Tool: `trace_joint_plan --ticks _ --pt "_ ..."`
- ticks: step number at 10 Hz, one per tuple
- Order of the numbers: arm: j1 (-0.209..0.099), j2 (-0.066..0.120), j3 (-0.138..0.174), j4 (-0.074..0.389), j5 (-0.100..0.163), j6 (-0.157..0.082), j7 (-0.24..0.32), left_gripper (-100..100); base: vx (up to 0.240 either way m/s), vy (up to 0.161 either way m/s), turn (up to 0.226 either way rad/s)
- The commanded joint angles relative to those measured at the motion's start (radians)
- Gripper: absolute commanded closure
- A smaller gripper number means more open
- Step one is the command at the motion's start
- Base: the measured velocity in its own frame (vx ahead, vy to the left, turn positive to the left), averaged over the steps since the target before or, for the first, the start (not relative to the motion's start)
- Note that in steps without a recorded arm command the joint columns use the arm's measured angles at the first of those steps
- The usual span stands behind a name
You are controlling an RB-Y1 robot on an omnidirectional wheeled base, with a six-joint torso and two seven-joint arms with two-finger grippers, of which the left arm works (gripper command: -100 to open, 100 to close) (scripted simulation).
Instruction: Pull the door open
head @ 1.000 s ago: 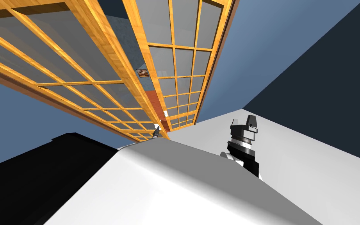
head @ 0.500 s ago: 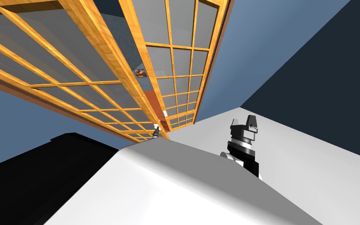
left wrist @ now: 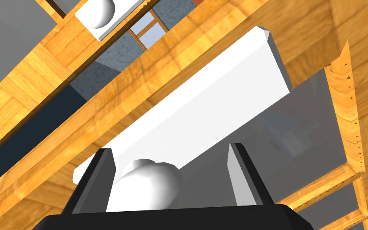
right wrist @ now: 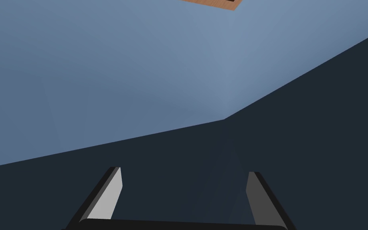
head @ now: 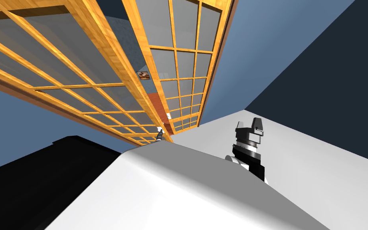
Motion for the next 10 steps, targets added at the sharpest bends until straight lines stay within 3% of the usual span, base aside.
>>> trace_joint_plan --ticks 1,4,5,10 --pt "0.003 0.031 0.031 0.008 0.016 -0.007 0.002 100 -0.006 -0.004 -0.006" --pt "0.003 0.031 0.031 0.018 0.016 -0.007 0.002 100 -0.003 0.002 0.000" --pt "-0.017 0.010 -0.003 0.045 0.016 -0.029 0.026 100 -0.035 -0.021 -0.110" --pt "-0.021 0.023 -0.034 0.044 0.055 -0.031 0.136 100 -0.063 0.006 -0.058"
